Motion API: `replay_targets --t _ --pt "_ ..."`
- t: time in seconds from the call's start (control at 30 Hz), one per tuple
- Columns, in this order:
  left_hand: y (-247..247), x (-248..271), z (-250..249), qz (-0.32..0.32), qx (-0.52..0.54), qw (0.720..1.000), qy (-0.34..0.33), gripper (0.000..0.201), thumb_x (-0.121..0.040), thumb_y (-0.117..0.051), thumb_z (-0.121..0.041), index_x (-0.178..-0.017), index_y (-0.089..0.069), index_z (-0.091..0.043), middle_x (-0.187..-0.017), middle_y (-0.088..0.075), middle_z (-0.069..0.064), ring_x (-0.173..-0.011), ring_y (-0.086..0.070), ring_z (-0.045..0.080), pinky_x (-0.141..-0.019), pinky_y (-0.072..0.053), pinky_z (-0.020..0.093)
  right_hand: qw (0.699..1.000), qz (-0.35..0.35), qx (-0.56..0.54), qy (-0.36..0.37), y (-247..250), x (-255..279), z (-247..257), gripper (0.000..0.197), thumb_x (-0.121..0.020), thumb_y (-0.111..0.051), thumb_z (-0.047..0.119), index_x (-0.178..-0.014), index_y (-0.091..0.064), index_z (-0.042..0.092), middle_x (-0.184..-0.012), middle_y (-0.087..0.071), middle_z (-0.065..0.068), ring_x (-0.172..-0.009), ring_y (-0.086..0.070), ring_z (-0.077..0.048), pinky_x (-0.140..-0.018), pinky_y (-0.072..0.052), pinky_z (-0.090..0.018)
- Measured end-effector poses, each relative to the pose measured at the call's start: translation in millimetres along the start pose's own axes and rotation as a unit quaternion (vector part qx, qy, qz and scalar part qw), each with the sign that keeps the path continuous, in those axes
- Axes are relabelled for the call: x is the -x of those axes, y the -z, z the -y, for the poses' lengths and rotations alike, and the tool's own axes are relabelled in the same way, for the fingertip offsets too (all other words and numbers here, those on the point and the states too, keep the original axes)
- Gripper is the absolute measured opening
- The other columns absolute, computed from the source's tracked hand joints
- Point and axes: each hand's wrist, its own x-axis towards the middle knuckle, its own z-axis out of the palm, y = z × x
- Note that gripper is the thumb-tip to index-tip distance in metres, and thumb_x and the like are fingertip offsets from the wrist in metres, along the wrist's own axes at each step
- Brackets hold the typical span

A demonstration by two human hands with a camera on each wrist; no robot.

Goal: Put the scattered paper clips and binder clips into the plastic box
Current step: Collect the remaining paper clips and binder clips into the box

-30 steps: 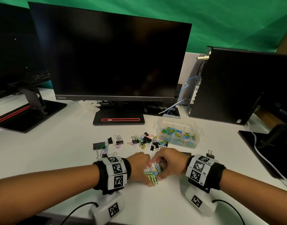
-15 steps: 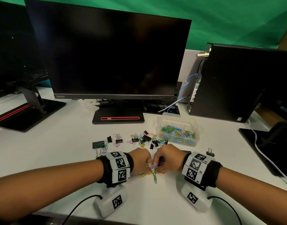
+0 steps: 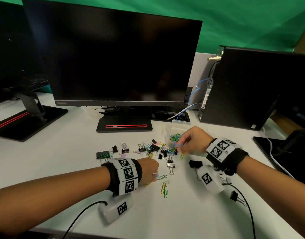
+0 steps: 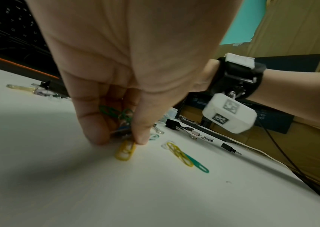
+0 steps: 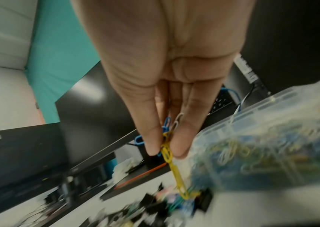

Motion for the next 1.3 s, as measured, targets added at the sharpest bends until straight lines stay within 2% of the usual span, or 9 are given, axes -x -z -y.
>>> replay_targets --t 0.17,0.27,0.33,0.5,0.67,0.83,1.03,1.17,1.3 --pt "-1.4 0.7 0.1 -0.018 -0.009 1.0 -0.016 0.031 -0.096 -0.044 -0.021 -0.11 -0.054 0.005 -0.099 -0.05 0.013 -0.087 -0.042 0.02 -0.07 -0.034 0.027 0.995 -0.091 0.001 -0.028 21.6 -20.8 -19.6 0.005 -0.075 -0.075 0.007 -0.08 -0.074 0.008 -0.075 -0.072 -0.009 -0.051 -0.064 -0.007 -0.056 -0.055 -0.015" --pt "-1.2 0.3 0.4 -0.029 -0.016 0.999 -0.023 0.016 -0.095 -0.046 -0.02 -0.095 -0.051 -0.005 -0.094 -0.045 0.01 -0.085 -0.042 0.02 -0.055 -0.028 0.023 0.994 -0.103 0.011 -0.048 20.9 -28.1 -34.5 0.005 -0.076 -0.074 0.007 -0.08 -0.074 0.01 -0.076 -0.072 -0.01 -0.055 -0.063 -0.011 -0.054 -0.053 -0.014" --pt "0.0 0.7 0.0 -0.033 -0.012 0.999 -0.022 0.025 -0.095 -0.048 -0.02 -0.102 -0.055 0.003 -0.093 -0.045 0.009 -0.085 -0.043 0.022 -0.058 -0.031 0.025 0.993 -0.107 0.026 -0.05 18.7 -30.4 -41.2 0.007 -0.078 -0.071 0.006 -0.079 -0.074 0.013 -0.074 -0.07 -0.008 -0.055 -0.06 -0.01 -0.052 -0.05 -0.012" --pt "1.0 -0.2 0.0 -0.031 -0.005 0.999 -0.018 0.027 -0.093 -0.052 -0.021 -0.106 -0.057 0.002 -0.094 -0.049 0.009 -0.085 -0.047 0.022 -0.073 -0.036 0.029 0.988 -0.105 0.096 -0.053 15.3 -33.5 -48.6 0.027 -0.087 -0.052 -0.002 -0.094 -0.075 0.011 -0.102 -0.072 -0.009 -0.082 -0.063 -0.016 -0.08 -0.05 -0.025" --pt "2.7 -0.2 0.0 -0.029 0.009 0.999 -0.02 0.03 -0.093 -0.053 -0.022 -0.113 -0.057 0.0 -0.118 -0.059 0.016 -0.108 -0.056 0.03 -0.088 -0.045 0.035 0.981 -0.045 0.186 -0.032 7.0 -33.3 -43.6 0.037 -0.089 -0.043 -0.002 -0.105 -0.072 0.015 -0.119 -0.066 -0.006 -0.11 -0.058 -0.024 -0.095 -0.044 -0.027" --pt "1.8 -2.1 2.1 -0.025 0.012 0.999 -0.023 0.029 -0.092 -0.055 -0.021 -0.112 -0.058 -0.001 -0.119 -0.059 0.015 -0.109 -0.056 0.03 -0.089 -0.045 0.035 0.976 0.014 0.217 0.007 -4.7 -33.7 -30.3 0.037 -0.098 -0.036 0.012 -0.123 -0.061 0.022 -0.139 -0.051 -0.004 -0.123 -0.049 -0.025 -0.104 -0.036 -0.027" --pt "4.6 -11.9 9.9 -0.021 0.026 0.999 -0.039 0.013 -0.088 -0.058 -0.023 -0.087 -0.056 -0.011 -0.09 -0.05 0.006 -0.082 -0.046 0.018 -0.067 -0.037 0.024 0.959 -0.008 0.28 -0.041 6.7 -27.7 -28.4 0.03 -0.092 -0.047 0.012 -0.113 -0.068 0.014 -0.127 -0.059 -0.008 -0.115 -0.053 -0.027 -0.099 -0.043 -0.031" --pt "9.6 -25.5 19.2 -0.006 0.117 0.993 -0.016 0.017 -0.087 -0.061 -0.021 -0.073 -0.055 -0.013 -0.061 -0.055 -0.001 -0.047 -0.053 0.002 -0.058 -0.043 0.017 0.965 -0.072 0.252 0.028 8.8 -14.3 -26.7 0.023 -0.088 -0.052 0.01 -0.101 -0.07 0.014 -0.115 -0.061 -0.008 -0.104 -0.055 -0.022 -0.09 -0.042 -0.027" --pt "23.9 -34.3 27.7 -0.007 0.171 0.985 -0.007 0.023 -0.089 -0.059 -0.02 -0.092 -0.064 0.002 -0.066 -0.061 0.004 -0.054 -0.055 0.007 -0.071 -0.048 0.022 0.961 0.002 0.249 0.122 -5.6 11.7 -12.2 0.019 -0.086 -0.055 0.01 -0.093 -0.072 0.013 -0.102 -0.069 -0.002 -0.073 -0.049 -0.003 -0.075 -0.036 -0.014"
